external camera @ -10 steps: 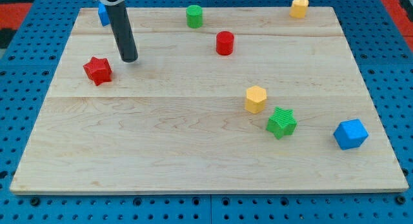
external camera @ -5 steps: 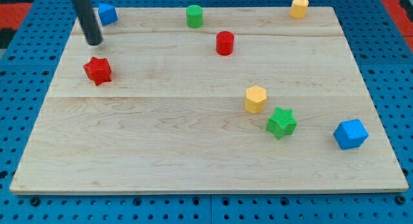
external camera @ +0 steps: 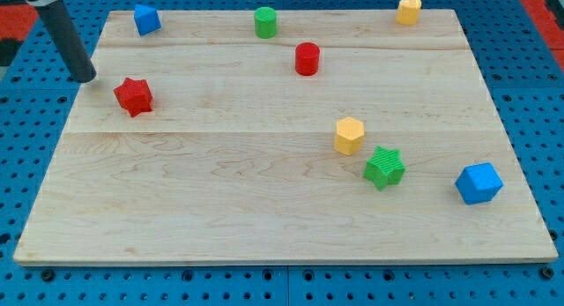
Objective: Push the red star to the blue triangle
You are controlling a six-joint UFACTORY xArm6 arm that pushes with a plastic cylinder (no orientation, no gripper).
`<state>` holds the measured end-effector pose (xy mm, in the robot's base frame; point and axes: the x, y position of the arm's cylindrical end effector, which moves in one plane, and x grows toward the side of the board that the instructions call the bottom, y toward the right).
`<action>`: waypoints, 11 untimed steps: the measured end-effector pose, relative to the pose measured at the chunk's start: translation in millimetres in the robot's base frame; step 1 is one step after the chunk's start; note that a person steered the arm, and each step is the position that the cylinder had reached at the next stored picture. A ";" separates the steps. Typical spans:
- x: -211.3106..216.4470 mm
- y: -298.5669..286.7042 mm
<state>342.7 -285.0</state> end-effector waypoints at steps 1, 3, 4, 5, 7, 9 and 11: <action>0.0 -0.1; 0.0 -1.7; 0.0 -3.9; 0.0 -6.6; 0.0 -9.8; 0.0 -9.9; 30.8 -6.1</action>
<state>373.5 -291.1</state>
